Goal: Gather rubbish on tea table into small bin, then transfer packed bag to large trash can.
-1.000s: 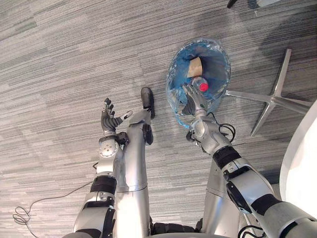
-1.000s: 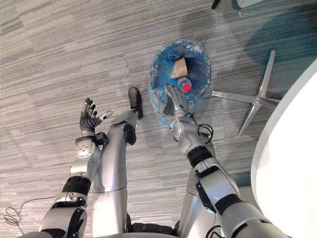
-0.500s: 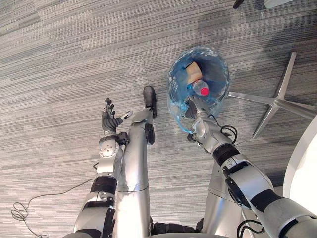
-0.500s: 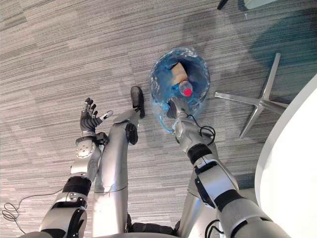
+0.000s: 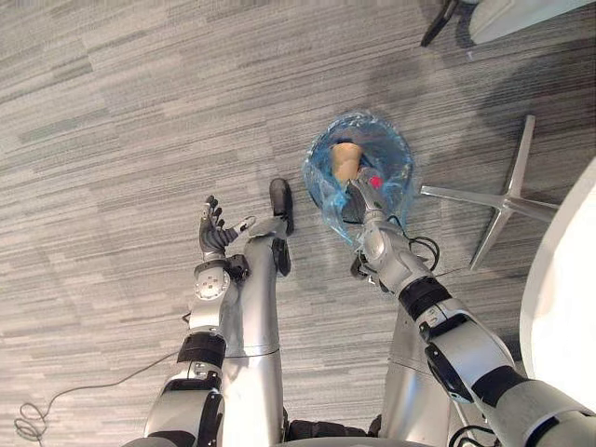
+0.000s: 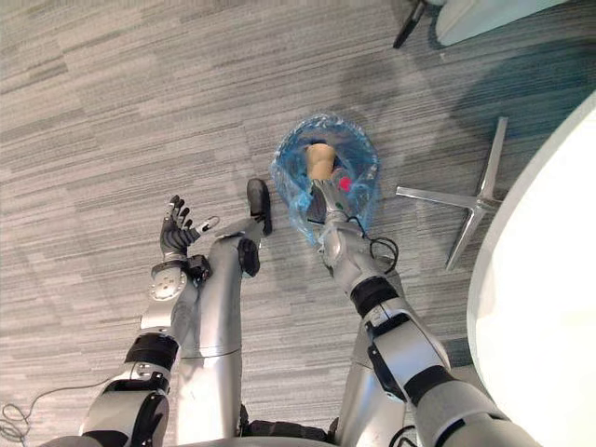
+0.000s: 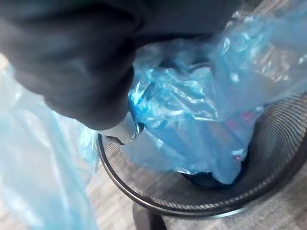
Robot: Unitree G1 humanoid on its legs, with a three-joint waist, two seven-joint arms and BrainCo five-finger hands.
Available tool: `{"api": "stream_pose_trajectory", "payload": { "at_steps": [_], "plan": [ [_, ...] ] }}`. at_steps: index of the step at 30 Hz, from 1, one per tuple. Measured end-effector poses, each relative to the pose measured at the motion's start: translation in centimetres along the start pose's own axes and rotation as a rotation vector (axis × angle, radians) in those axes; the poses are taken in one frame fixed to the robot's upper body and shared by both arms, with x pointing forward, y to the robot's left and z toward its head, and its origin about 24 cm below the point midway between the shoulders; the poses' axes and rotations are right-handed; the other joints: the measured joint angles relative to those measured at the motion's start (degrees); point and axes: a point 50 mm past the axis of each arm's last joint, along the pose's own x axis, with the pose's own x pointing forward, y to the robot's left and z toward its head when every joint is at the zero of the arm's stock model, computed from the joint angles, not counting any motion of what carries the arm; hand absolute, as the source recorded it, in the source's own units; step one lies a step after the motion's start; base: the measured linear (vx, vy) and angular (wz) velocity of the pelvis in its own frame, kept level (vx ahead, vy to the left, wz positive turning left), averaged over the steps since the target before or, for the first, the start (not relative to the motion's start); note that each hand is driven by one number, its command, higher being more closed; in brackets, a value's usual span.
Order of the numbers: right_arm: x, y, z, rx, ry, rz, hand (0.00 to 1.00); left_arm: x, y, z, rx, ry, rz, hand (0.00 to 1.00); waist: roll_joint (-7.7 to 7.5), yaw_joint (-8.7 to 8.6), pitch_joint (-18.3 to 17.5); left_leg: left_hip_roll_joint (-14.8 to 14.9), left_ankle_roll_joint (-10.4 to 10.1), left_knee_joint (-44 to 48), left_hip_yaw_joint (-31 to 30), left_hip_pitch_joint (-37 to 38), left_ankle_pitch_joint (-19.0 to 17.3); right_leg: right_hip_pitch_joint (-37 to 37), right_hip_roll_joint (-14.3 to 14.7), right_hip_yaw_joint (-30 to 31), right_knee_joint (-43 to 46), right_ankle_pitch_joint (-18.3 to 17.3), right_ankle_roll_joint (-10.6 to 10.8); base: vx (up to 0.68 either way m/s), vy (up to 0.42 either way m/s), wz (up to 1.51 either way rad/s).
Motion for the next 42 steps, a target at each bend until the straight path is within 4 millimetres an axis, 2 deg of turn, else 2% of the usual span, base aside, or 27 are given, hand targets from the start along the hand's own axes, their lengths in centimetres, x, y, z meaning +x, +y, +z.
{"api": "stream_pose_trajectory", "payload": {
  "at_steps": [6, 9, 13, 15, 18, 22, 24, 27, 31, 36, 42],
  "plan": [
    [-2.6, 0.8, 0.2, 0.097, -0.031, -0.023, 1.00, -1.0, -0.8, -1.5, 0.000, 0.061, -0.034, 0.00, -0.12, -0.36, -0.27, 0.87, -0.51, -0.38, 0.41, 5.79, -1.14, 6.07, 1.00, -0.02, -1.76, -0.04, 0.15, -0.02, -0.025, -0.08],
    [-4.5, 1.8, -0.2, 0.161, -0.029, -0.011, 1.00, -2.2, -0.3, -3.1, 0.042, 0.113, -0.044, 0.00, -0.22, -1.75, -0.41, 0.86, -0.51, -1.73, 1.06, 10.64, -1.32, 10.85, 1.09, 0.02, -3.45, 0.08, 0.34, 0.01, -0.008, -0.02],
    [-7.4, 3.4, -0.5, 0.219, -0.020, 0.029, 1.00, -3.9, 0.0, -5.1, 0.092, 0.181, -0.082, 0.00, -0.48, -2.05, -0.84, 1.12, -0.79, -4.66, 2.27, 19.57, -1.58, 19.60, 1.84, 0.36, -7.66, 0.73, 0.98, 0.04, -0.035, -0.09],
    [-9.2, 4.7, 0.1, 0.256, -0.044, 0.090, 1.00, -5.5, 0.5, -6.7, 0.126, 0.240, -0.097, 0.00, -2.27, -2.55, -2.29, 1.21, -1.15, -6.86, 3.52, 25.62, -2.31, 25.17, 2.07, 0.92, -10.45, 0.98, 1.42, 0.07, -0.028, -0.12],
    [-11.0, 5.1, 1.4, 0.309, -0.092, 0.117, 1.00, -7.2, 0.9, -8.3, 0.184, 0.296, -0.146, 0.00, -3.93, -3.12, -3.54, 0.64, -1.14, -10.56, 4.01, 32.80, -2.39, 32.35, 2.27, 0.91, -14.84, 1.60, 2.33, 0.08, 0.000, -0.02],
    [-12.3, 5.6, 1.3, 0.336, -0.099, 0.148, 1.00, -9.0, 1.0, -10.1, 0.243, 0.371, -0.200, 0.00, -4.49, -3.21, -6.18, -0.75, -1.65, -15.72, 4.50, 38.72, -1.96, 38.14, 2.26, 0.99, -20.33, 2.98, 3.19, 0.09, 0.037, 0.02],
    [-13.0, 6.0, 0.8, 0.342, -0.083, 0.187, 1.00, -10.1, 1.9, -11.4, 0.289, 0.434, -0.216, 0.00, -4.73, -3.59, -8.52, -2.03, -1.82, -19.75, 4.77, 41.90, -1.15, 40.99, 1.94, 1.02, -24.02, 3.83, 3.94, 0.13, 0.033, 0.04],
    [-13.1, 5.9, 0.5, 0.350, -0.084, 0.203, 1.00, -11.1, 3.3, -12.1, 0.343, 0.470, -0.215, 0.00, -4.94, -4.72, -10.13, -3.02, -1.97, -23.96, 5.31, 45.92, -0.12, 44.91, 1.94, 0.97, -28.49, 5.23, 4.01, 0.16, 0.022, 0.00],
    [-13.4, 5.8, -0.3, 0.346, -0.071, 0.235, 1.00, -11.3, 4.0, -12.2, 0.368, 0.477, -0.213, 0.00, -4.92, -4.78, -12.56, -4.17, -1.19, -28.52, 6.35, 51.30, 0.94, 50.23, 2.01, 0.92, -33.99, 6.52, 4.35, 0.17, 0.011, -0.05],
    [-13.3, 4.6, -0.3, 0.386, -0.095, 0.228, 1.00, -11.1, 3.8, -11.1, 0.375, 0.416, -0.240, 0.00, -4.75, -4.94, -14.99, -5.00, -1.24, -32.30, 6.82, 55.76, 0.97, 55.08, 2.13, 0.62, -38.97, 7.29, 4.87, 0.14, 0.005, -0.01],
    [-13.1, 3.3, 0.1, 0.449, -0.158, 0.238, 1.00, -12.0, 3.7, -10.1, 0.371, 0.366, -0.285, 0.00, -3.97, -5.00, -17.64, -5.75, -1.33, -36.43, 7.44, 60.70, 1.07, 60.96, 2.47, 0.39, -45.40, 9.17, 5.33, 0.11, 0.013, -0.02]
  ]
}}
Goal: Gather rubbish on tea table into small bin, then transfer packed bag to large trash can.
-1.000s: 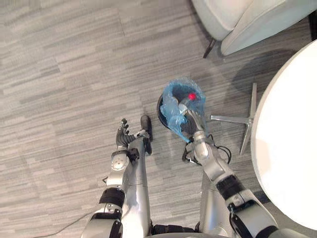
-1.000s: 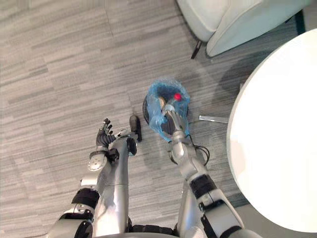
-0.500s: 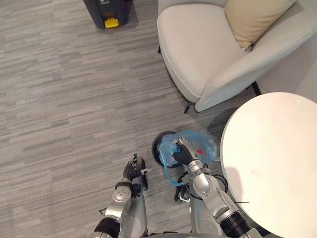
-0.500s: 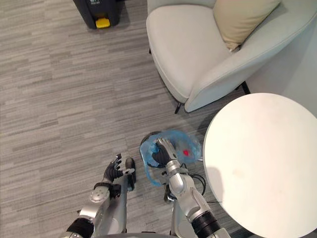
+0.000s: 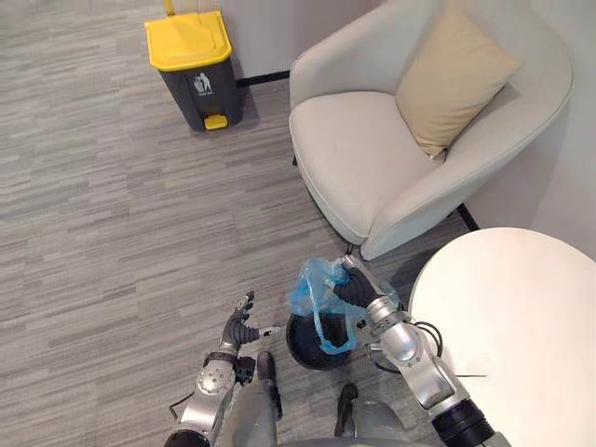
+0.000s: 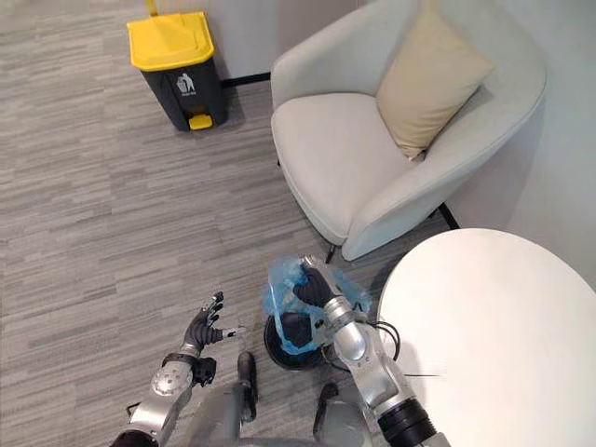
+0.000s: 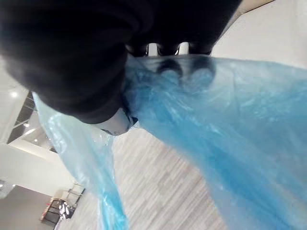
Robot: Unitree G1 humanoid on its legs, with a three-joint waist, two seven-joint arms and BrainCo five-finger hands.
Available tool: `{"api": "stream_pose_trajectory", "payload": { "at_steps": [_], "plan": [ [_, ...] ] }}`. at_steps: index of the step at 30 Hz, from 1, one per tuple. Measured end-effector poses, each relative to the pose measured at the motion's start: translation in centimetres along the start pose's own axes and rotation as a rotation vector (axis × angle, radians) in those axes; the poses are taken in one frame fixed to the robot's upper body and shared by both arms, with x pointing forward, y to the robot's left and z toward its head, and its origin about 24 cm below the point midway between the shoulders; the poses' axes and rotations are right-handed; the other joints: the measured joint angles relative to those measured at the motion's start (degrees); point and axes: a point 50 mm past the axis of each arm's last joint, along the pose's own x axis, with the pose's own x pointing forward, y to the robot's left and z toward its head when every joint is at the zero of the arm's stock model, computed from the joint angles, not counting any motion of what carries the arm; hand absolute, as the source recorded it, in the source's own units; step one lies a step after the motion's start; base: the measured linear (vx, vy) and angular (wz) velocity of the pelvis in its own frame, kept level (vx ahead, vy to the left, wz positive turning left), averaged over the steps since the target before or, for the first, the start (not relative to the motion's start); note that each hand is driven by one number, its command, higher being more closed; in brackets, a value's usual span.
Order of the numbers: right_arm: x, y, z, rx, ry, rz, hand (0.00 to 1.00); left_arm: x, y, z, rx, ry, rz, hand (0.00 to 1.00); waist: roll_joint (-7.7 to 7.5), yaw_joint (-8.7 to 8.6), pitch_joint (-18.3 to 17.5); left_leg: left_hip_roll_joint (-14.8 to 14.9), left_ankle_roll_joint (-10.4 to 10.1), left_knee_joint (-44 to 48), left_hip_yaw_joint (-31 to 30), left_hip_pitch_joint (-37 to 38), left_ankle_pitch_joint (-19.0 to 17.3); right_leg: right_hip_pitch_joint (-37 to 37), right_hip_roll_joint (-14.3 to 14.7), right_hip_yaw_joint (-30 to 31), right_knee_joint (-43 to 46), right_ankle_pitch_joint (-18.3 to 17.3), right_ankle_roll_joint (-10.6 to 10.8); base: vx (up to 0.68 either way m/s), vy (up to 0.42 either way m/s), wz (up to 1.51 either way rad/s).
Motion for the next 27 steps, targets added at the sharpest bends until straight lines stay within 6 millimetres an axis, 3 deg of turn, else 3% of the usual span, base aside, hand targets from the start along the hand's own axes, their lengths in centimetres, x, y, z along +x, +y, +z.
{"api": "stream_pose_trajectory", "payload": {
  "at_steps": [8, 13, 17, 23, 27],
  "plan": [
    [0.2, -0.4, 0.1, 0.113, -0.012, 0.035, 1.00, -0.8, 0.2, 2.6, -0.001, -0.136, -0.020, 0.00, 0.90, 0.20, -2.10, -0.74, 0.12, -3.87, 0.49, 3.56, 1.05, 3.52, 0.57, 0.64, -4.51, 1.85, -0.09, 0.03, 0.002, -0.04],
    [1.6, -1.2, 1.3, 0.160, -0.084, 0.060, 1.00, -1.0, 0.5, 6.7, 0.079, -0.336, -0.026, 0.00, 1.23, 0.10, -3.16, -1.04, 0.13, -8.55, 0.68, 6.11, 3.65, 4.47, 1.15, 1.04, -6.17, 3.16, -0.55, -0.03, 0.005, -0.03],
    [2.4, -1.4, 2.3, 0.163, -0.132, 0.089, 1.00, -1.4, 0.3, 8.4, 0.150, -0.432, -0.034, 0.00, 1.85, 0.11, -5.18, -1.55, 0.37, -12.19, 0.65, 7.88, 5.58, 4.78, 1.16, 1.08, -6.50, 3.54, -0.75, -0.02, 0.006, 0.01],
    [3.6, -1.9, 3.4, 0.197, -0.190, 0.119, 1.00, -1.3, -0.6, 10.0, 0.274, -0.518, -0.096, 0.00, 2.22, 0.16, -5.58, -1.54, 0.17, -15.27, 0.68, 9.86, 7.23, 5.37, 1.56, 1.54, -7.48, 3.82, -0.34, -0.04, 0.016, 0.00],
    [3.9, -2.0, 2.9, 0.210, -0.174, 0.155, 1.00, -1.1, -1.9, 11.0, 0.361, -0.573, -0.146, 0.00, 2.63, 0.23, -6.96, -1.53, 0.29, -15.27, 0.72, 9.84, 7.57, 5.48, 1.68, 1.66, -7.78, 4.15, -0.21, 0.00, 0.000, 0.00]
  ]
}}
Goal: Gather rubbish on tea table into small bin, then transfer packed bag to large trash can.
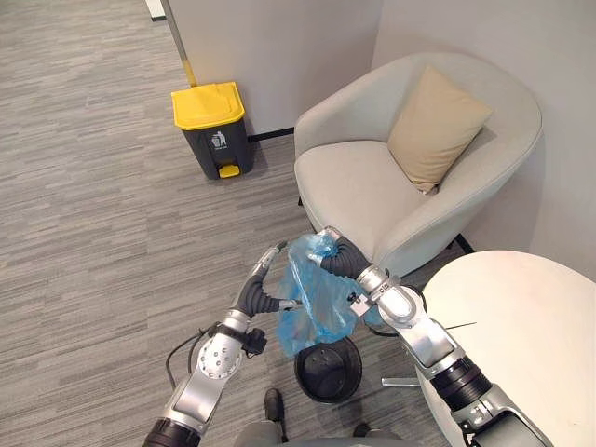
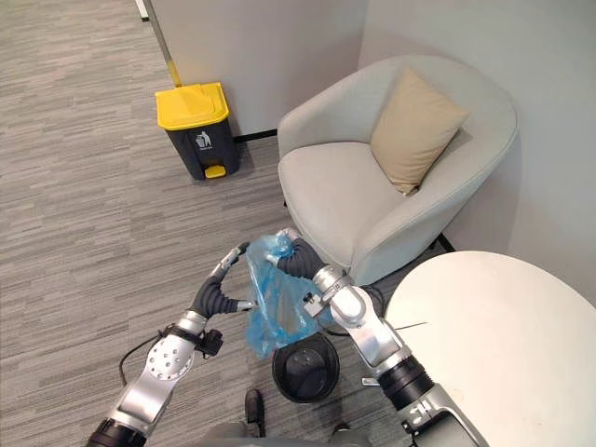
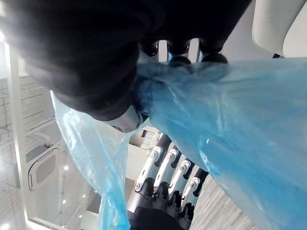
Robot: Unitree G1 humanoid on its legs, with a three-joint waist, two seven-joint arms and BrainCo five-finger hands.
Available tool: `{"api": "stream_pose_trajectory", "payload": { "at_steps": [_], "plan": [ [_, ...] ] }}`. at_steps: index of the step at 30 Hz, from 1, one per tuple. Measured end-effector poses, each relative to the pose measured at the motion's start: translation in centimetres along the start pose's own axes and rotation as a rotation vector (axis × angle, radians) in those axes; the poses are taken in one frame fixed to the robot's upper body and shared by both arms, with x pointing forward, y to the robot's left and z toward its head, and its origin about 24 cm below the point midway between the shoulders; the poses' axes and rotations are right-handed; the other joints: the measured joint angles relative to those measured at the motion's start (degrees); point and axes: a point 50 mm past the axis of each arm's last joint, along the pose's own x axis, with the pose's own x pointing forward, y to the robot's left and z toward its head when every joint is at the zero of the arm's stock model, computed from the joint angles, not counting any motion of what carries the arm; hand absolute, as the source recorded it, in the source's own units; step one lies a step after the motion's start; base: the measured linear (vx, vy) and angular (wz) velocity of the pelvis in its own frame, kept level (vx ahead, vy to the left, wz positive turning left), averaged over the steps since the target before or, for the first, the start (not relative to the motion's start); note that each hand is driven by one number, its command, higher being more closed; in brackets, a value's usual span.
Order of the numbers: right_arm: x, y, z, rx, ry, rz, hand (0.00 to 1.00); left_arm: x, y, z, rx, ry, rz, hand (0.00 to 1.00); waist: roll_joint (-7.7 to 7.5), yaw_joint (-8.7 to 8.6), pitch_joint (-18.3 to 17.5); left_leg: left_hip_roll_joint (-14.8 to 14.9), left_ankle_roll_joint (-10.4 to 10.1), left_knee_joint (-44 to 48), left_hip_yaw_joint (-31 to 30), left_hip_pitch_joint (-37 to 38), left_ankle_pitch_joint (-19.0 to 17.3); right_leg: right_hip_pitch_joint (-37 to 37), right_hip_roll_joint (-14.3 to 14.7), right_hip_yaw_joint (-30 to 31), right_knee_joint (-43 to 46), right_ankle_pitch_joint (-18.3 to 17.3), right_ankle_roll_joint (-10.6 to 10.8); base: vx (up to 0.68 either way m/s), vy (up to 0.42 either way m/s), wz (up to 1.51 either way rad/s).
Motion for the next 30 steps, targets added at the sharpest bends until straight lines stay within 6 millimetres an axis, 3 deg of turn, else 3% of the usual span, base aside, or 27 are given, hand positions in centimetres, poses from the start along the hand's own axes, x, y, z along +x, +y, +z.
{"api": "stream_pose_trajectory", "payload": {
  "at_steps": [6, 13, 18, 30],
  "plan": [
    [0.8, -0.1, 0.8, 0.015, -0.038, 0.063, 1.00, 0.9, -1.0, 1.2, 0.111, -0.083, -0.086, 0.00, 0.24, -0.43, -0.94, 0.38, -0.15, 0.00, 0.07, 0.28, 0.28, 0.82, 0.46, 0.26, -0.68, 0.46, -0.12, 0.01, -0.002, -0.02],
    [1.4, 0.5, 1.6, 0.055, -0.073, 0.118, 1.00, 1.4, -0.7, 1.5, 0.170, -0.104, -0.059, 0.00, 0.32, -1.17, -1.29, 1.83, -0.93, -0.42, 0.05, 0.25, 1.02, 0.55, 1.88, 0.46, -0.78, 1.04, -1.03, -0.04, -0.015, -0.03],
    [1.5, 1.4, 1.7, 0.096, -0.079, 0.153, 1.00, 2.1, -1.9, 0.5, 0.161, -0.043, -0.087, 0.00, 0.57, -1.17, -2.87, 2.47, -1.27, -0.44, -0.01, -0.11, 1.25, -0.09, 2.57, 0.55, -1.07, 1.22, -1.28, -0.02, -0.001, -0.01],
    [2.5, 0.9, 2.7, 0.133, -0.104, 0.146, 1.00, 2.8, -3.8, -0.8, 0.099, 0.038, -0.082, 0.00, 0.60, -1.10, -2.96, 3.22, -1.67, -0.14, -0.04, -0.14, 1.52, -0.08, 3.33, 0.58, -1.04, 1.33, -1.40, 0.00, 0.000, 0.00]
  ]
}}
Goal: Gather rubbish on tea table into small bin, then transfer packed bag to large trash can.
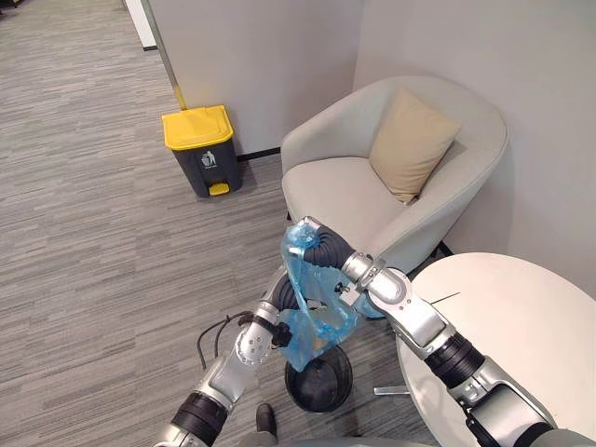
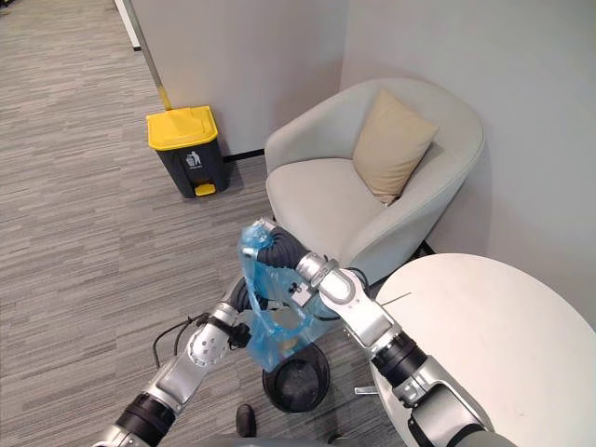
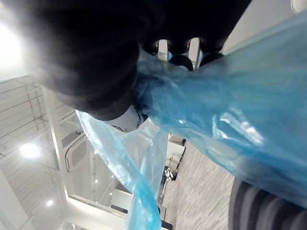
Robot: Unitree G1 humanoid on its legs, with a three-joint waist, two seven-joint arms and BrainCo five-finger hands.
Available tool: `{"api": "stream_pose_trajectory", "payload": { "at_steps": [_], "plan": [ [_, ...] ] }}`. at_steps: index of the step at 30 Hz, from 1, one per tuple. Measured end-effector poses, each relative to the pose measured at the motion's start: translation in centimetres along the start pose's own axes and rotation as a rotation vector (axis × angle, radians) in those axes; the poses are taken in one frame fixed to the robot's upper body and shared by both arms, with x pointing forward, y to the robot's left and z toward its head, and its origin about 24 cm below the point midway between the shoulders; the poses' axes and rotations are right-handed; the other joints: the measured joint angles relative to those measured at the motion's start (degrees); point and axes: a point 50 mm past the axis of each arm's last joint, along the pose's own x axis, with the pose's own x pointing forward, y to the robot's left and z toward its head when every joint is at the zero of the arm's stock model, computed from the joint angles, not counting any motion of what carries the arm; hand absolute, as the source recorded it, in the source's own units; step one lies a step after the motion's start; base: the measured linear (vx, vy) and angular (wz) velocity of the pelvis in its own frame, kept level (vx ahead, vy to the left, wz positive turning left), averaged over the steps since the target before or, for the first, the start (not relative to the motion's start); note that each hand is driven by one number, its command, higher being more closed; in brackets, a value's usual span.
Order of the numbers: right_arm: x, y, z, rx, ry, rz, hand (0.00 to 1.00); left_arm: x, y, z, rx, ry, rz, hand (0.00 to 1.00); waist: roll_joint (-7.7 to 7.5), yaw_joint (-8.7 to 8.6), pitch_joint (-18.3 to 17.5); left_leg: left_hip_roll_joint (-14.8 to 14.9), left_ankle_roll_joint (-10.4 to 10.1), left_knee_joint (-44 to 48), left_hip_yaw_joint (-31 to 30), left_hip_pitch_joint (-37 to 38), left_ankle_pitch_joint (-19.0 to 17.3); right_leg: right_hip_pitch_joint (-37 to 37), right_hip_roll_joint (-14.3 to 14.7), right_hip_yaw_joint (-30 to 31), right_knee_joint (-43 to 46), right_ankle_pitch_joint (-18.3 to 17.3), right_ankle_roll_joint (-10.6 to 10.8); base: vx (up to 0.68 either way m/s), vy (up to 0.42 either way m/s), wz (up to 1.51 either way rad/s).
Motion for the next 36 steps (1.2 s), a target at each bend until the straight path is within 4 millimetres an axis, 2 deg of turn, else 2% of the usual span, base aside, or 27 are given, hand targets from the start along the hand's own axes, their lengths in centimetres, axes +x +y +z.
{"api": "stream_pose_trajectory", "payload": {
  "at_steps": [5, 9, 14, 18, 20, 21, 22, 23, 24, 25, 26, 27, 28, 30, 32, 36],
  "plan": [
    [0.5, 0.6, 0.4, -0.005, -0.012, 0.037, 1.00, -0.3, -0.8, -1.4, -0.006, 0.077, -0.029, 0.00, 0.03, -0.19, -0.02, 0.03, 0.00, 0.00, 0.02, 0.05, 0.00, -0.01, 0.03, 0.07, 0.03, 0.00, 0.00, 0.00, 0.000, 0.00],
    [1.2, 0.9, 1.0, 0.017, -0.042, 0.049, 1.00, -0.4, -1.6, -1.8, -0.019, 0.105, -0.048, 0.00, 0.03, 0.21, -0.02, 0.02, 0.00, 0.00, 0.01, 0.04, 0.00, -0.01, 0.02, 0.05, 0.02, 0.00, 0.00, 0.00, 0.000, 0.00],
    [1.8, 1.7, 1.5, 0.060, -0.066, 0.079, 1.00, -0.5, -1.7, -2.2, -0.021, 0.129, -0.049, 0.00, 0.03, 0.09, -0.03, 0.02, 0.00, 0.00, 0.01, 0.05, 0.00, 0.00, 0.02, 0.05, 0.01, 0.00, 0.00, 0.00, 0.000, 0.00],
    [2.2, 2.7, 1.8, 0.139, -0.085, 0.114, 1.00, -0.7, -1.5, -2.7, -0.022, 0.157, 0.015, 0.00, 0.02, 0.10, -0.03, 0.02, 0.00, 0.01, -0.03, 0.05, 0.00, 0.05, 0.03, 0.01, -0.03, 0.00, 0.00, 0.00, 0.000, 0.00],
    [2.2, 3.2, 1.3, 0.196, -0.084, 0.119, 1.00, -0.9, -1.9, -2.7, -0.036, 0.165, 0.032, 0.00, 0.01, 0.13, -0.13, 0.05, -0.02, 0.01, -0.07, -0.07, -0.01, 0.00, 0.05, -0.02, -0.35, 0.00, 0.00, 0.00, 0.000, 0.00],
    [2.3, 4.0, 0.1, 0.239, -0.046, 0.097, 1.00, -1.6, -2.7, -2.8, -0.050, 0.181, 0.021, 0.00, 0.06, 0.33, -0.33, 0.01, -0.02, 0.00, -0.18, -0.10, -0.02, 0.06, 0.02, -0.12, -0.44, 0.00, 0.00, 0.00, 0.000, 0.00],
    [2.7, 5.2, -0.2, 0.100, -0.028, 0.009, 1.00, -1.9, -3.7, -2.7, -0.046, 0.201, 0.025, 1.00, 0.10, 0.72, -0.39, -0.05, -0.02, -0.04, -0.18, -0.12, -0.01, 0.06, 0.05, -0.16, -0.48, 0.05, 0.01, 0.00, 0.000, 0.00],
    [2.9, 6.0, 0.0, 0.079, -0.031, 0.026, 1.00, -1.8, -4.0, -2.6, -0.058, 0.207, 0.031, 1.00, 0.08, 1.05, -0.40, -0.03, -0.02, -0.03, -0.17, -0.08, 0.00, 0.10, 0.12, -0.16, -0.51, 0.15, -0.04, 0.00, 0.000, 0.00],
    [3.1, 8.1, 0.3, 0.081, -0.031, 0.133, 1.00, -1.0, -4.1, -1.6, -0.087, 0.184, 0.072, 1.00, -0.05, 1.51, -0.51, 0.11, -0.03, 0.02, -0.21, 0.04, 0.00, 0.41, 0.18, -0.19, -0.78, 0.20, -0.06, 0.00, 0.000, 0.04],
    [3.0, 8.9, 0.2, 0.109, -0.024, 0.173, 1.00, -0.5, -3.8, -1.0, -0.091, 0.163, 0.098, 1.00, -0.10, 1.90, -0.58, 0.14, -0.06, 0.02, -0.33, 0.05, -0.03, 0.58, 0.21, -0.33, -1.17, 0.19, -0.07, 0.00, 0.001, 0.10],
    [2.7, 10.0, -0.9, 0.151, 0.031, 0.206, 1.00, 0.6, -3.0, -0.3, -0.085, 0.128, 0.145, 1.00, -0.01, 2.33, -0.70, 0.13, -0.07, 0.01, -0.67, 0.13, -0.03, 1.05, 0.26, -0.68, -1.47, 0.24, -0.14, 0.00, 0.005, 0.11],
    [2.8, 9.9, -1.8, 0.189, 0.095, 0.216, 1.00, 1.2, -2.1, -0.3, -0.073, 0.136, 0.180, 1.00, 0.16, 2.43, -0.85, 0.12, -0.15, 0.01, -0.80, 0.11, 0.07, 1.08, 0.26, -0.83, -1.39, 0.31, -0.19, -0.01, 0.007, 0.08],
    [2.9, 9.4, -1.7, 0.201, 0.088, 0.208, 1.00, 1.2, -1.8, -0.4, -0.072, 0.145, 0.190, 1.00, 0.21, 2.44, -0.88, 0.14, -0.18, 0.01, -0.83, 0.09, 0.10, 1.07, 0.26, -0.84, -1.39, 0.36, -0.20, 0.00, 0.000, 0.00],
    [3.4, 8.1, 1.0, 0.278, -0.033, 0.170, 1.00, 1.0, -1.4, -0.8, -0.058, 0.159, 0.200, 1.00, 0.20, 1.82, -0.90, 0.24, -0.22, -0.01, -0.82, 0.08, 0.08, 1.03, 0.25, -0.79, -1.39, 0.36, -0.21, 0.00, 0.000, 0.00],
    [3.2, 7.1, 1.7, 0.316, -0.065, 0.154, 1.00, 1.1, -0.7, -0.6, -0.068, 0.152, 0.230, 1.00, 0.21, 1.37, -0.90, 0.24, -0.22, -0.02, -0.80, 0.09, 0.07, 1.01, 0.24, -0.77, -1.36, 0.36, -0.21, 0.00, 0.000, 0.00],
    [2.9, 7.5, 1.7, 0.392, -0.068, 0.181, 1.00, 1.4, 0.0, 0.2, -0.082, 0.114, 0.266, 1.00, 0.21, 1.08, -0.91, 0.40, -0.24, 0.00, -0.37, 0.17, 0.06, 0.85, 0.25, -0.28, -1.28, 0.36, -0.22, 0.02, 0.009, -0.06]
  ]
}}
